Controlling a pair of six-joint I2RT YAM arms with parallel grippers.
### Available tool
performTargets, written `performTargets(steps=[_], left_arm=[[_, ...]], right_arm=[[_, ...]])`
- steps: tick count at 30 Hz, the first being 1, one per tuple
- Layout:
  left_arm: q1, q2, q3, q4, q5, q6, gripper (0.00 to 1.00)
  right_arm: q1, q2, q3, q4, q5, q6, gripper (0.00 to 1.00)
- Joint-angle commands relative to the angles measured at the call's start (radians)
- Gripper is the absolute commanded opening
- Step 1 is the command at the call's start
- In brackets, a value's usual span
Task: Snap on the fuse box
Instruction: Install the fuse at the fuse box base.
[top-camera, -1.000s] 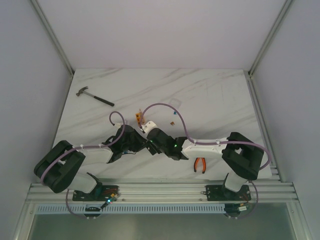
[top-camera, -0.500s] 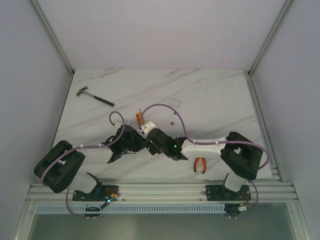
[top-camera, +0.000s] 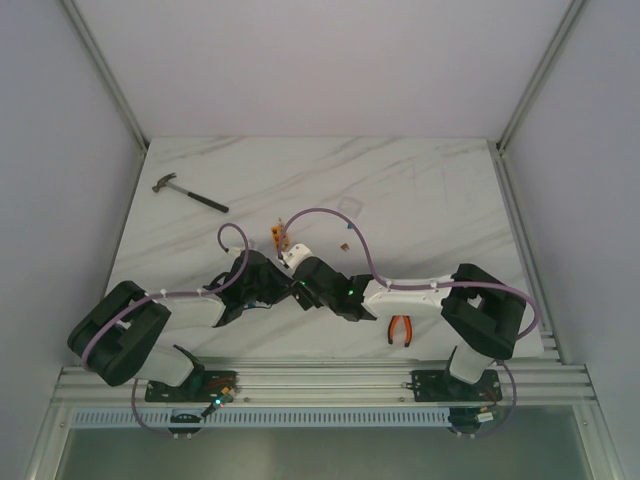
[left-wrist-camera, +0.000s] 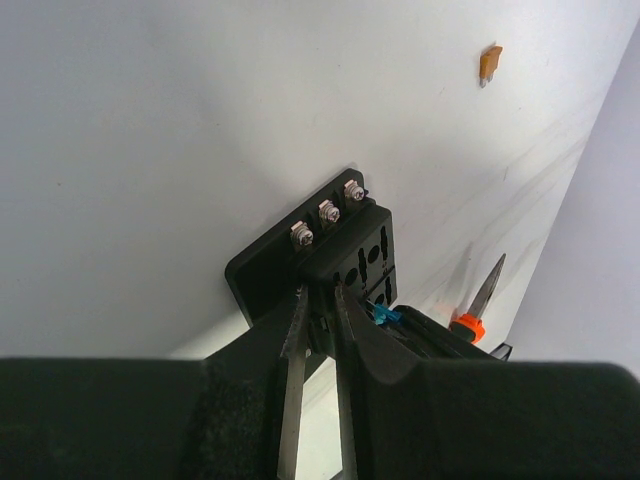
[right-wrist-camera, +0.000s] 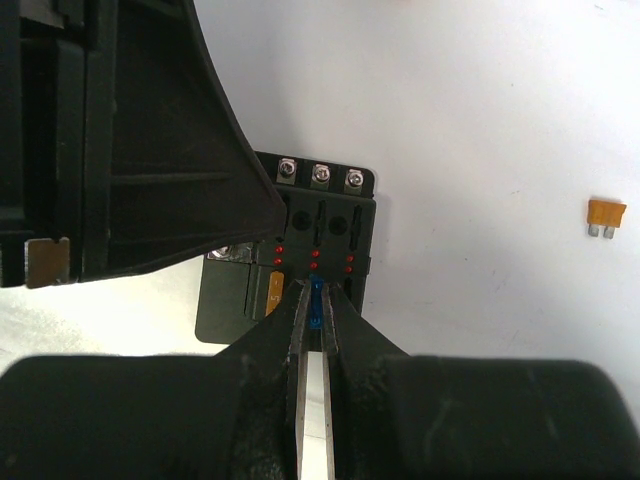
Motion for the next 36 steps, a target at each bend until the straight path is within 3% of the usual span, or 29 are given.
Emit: performTargets(steps=[1,36], left_arm=[[0.007,0.004,-0.033,-0.079,-0.016,0.005,0.24],[0.007,0.004,-0.035,-0.078,-0.016,-0.001,0.23]], right_arm=[[0.003,-0.005,-0.021,-0.021,-0.030,0.011,0.09],[0.001,-0.033,-0.008,-0.015,-0.038,0.141,0.27]])
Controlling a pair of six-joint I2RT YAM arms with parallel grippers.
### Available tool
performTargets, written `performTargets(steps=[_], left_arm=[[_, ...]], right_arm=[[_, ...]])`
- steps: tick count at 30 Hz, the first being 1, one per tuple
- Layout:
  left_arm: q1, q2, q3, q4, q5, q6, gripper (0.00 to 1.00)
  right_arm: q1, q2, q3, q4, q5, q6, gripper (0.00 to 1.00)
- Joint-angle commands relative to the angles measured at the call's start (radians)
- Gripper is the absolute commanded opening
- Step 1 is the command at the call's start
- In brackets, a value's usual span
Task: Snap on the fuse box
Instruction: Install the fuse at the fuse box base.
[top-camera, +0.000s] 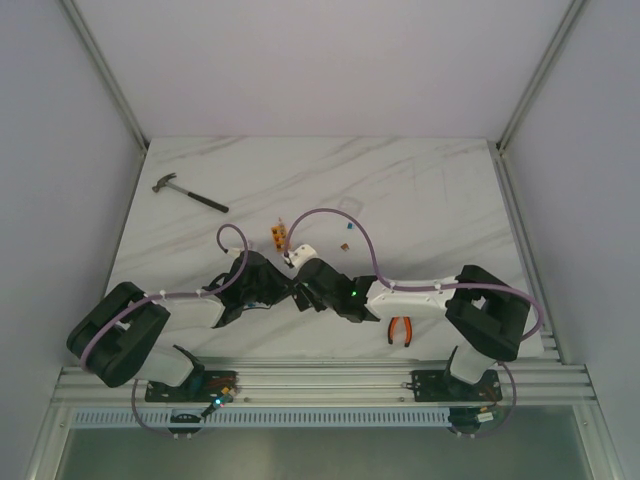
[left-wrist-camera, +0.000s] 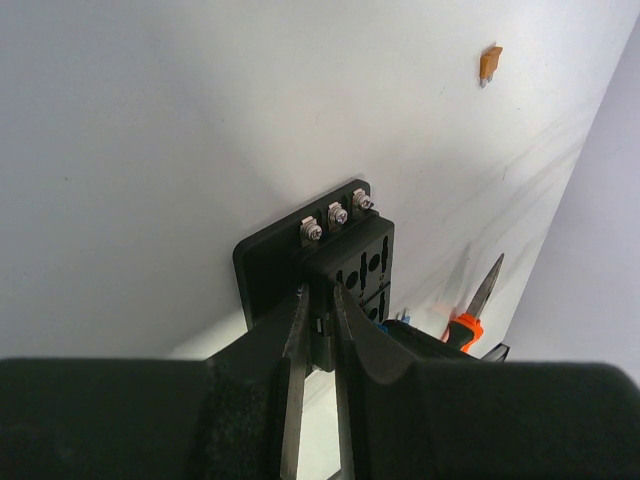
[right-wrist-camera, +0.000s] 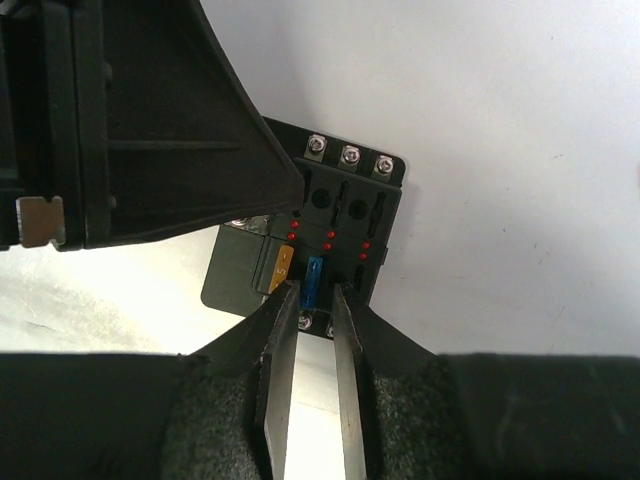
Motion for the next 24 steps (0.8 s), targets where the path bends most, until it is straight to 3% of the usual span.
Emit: performTargets(steps=[1,9,24], left_arm=[[0.006,0.011,-0.026,-0.082,-0.017,0.007,0.23],[0.006,0.011,-0.023,-0.081,-0.014,0.003,0.23],[-0.006,-0.056,-0.025,-0.085,-0.026,-0.027,0.22]], right_arm=[[0.003,-0.007,0.019,-0.001,0.016,0.045,0.27],[0.001,-0.029,0.047,-0.026,0.019,0.082,0.37],[-0.008,-0.011,0.154,-0.190,0.047,0.164,0.32]])
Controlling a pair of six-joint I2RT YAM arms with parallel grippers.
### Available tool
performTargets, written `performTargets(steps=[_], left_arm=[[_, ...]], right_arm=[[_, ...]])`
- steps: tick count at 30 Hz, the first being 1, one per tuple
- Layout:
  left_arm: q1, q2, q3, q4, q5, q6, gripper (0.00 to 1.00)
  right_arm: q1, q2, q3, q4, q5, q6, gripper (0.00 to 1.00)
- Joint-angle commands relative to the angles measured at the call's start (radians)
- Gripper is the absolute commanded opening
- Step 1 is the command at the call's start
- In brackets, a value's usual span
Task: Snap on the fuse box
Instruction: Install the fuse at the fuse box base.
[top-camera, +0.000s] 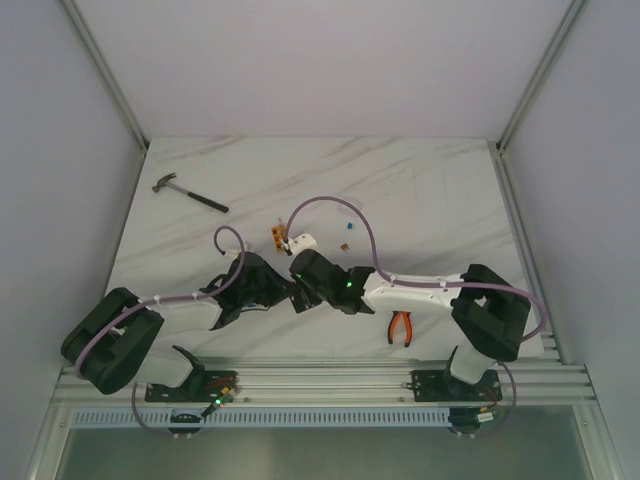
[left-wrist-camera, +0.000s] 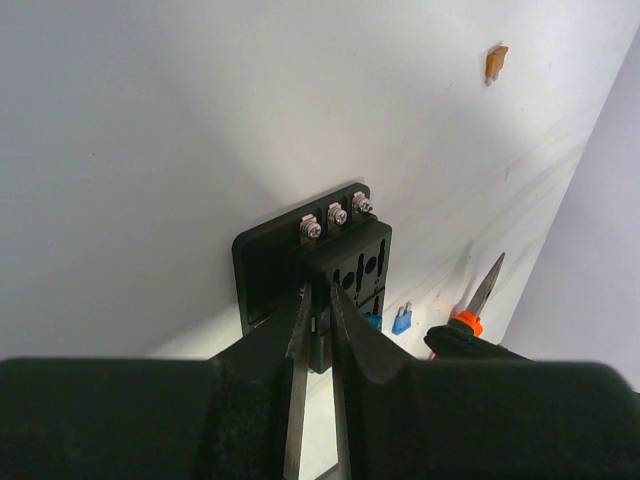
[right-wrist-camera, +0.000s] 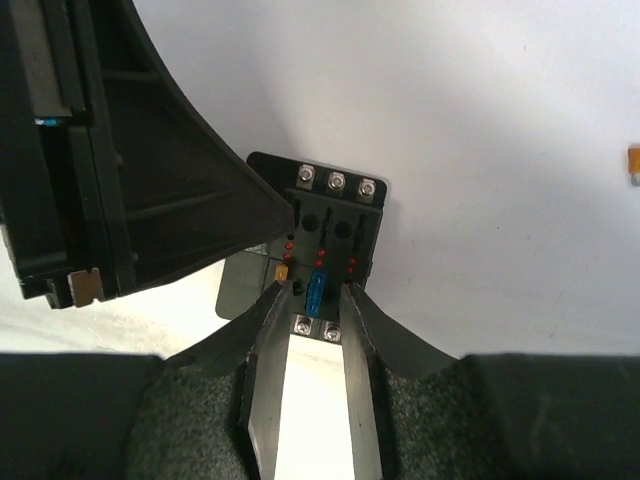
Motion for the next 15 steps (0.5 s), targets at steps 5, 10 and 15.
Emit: performTargets(steps=[5,10,15], left_arm=[[-0.009,-0.016,-0.015,-0.050,-0.023,-0.015,0.22],[-0.011,-0.012,-0.015,-0.050,-0.022,-0.016,0.22],[-0.013,-0.013,-0.017,-0.050,-0.025,-0.022,0.22]], right_arm=[[-0.018,0.022,0.058,-0.090,-0.003,0.048,0.28],[-0.024,0.039,0.067,-0.088,-0.027,0.060,0.25],[-0.031,0.062,0.080,-0.092,-0.057,0.078,0.23]])
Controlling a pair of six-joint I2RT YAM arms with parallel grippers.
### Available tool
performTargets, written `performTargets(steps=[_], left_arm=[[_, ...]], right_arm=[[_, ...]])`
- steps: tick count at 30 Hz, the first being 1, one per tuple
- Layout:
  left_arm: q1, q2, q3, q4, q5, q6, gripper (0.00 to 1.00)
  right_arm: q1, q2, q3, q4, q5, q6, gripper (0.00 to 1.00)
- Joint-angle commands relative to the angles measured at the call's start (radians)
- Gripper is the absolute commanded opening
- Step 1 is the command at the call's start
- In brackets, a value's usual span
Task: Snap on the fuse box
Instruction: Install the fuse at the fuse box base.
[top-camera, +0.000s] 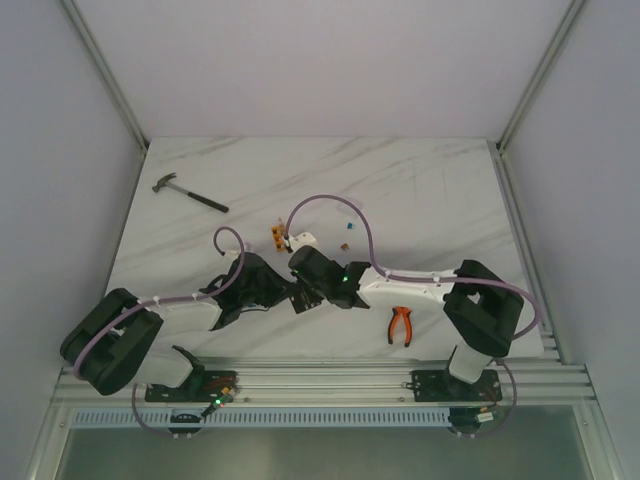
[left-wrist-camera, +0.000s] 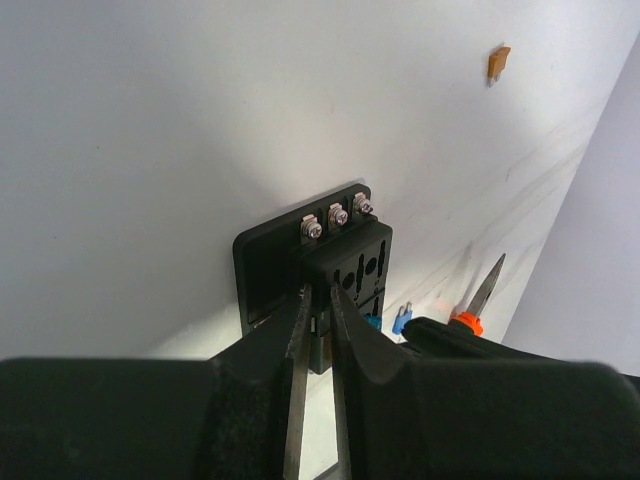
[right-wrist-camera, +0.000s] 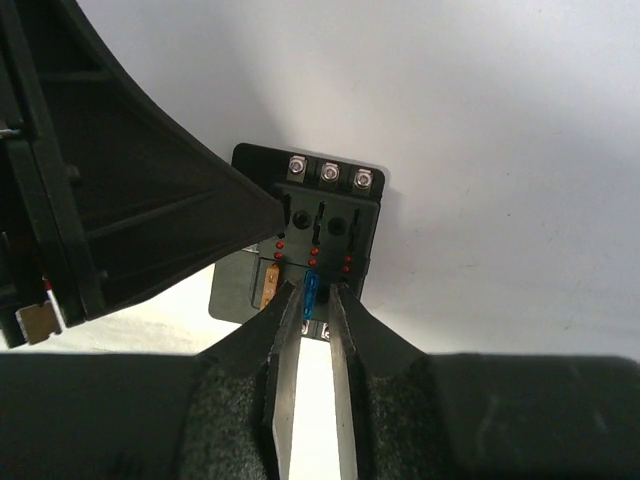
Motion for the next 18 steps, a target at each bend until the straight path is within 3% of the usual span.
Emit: performTargets(steps=[1,7,18], left_arm=[[-0.007,-0.004,-0.016,-0.039,-0.016,-0.013,0.22],[-0.009,-0.004,-0.017,-0.036,-0.019,-0.018,0.22],[-0.016,-0.007,-0.022,-0.035,-0.024,-0.031,0.22]], right_arm=[[-0.007,0.030,0.042,-0.024,-0.028,0.033,0.23],[-0.012,0.048,0.053,-0.041,-0.032,0.046,0.19],[-0.011,0.073,0.066,-0.065,-0.065,0.042,0.04]])
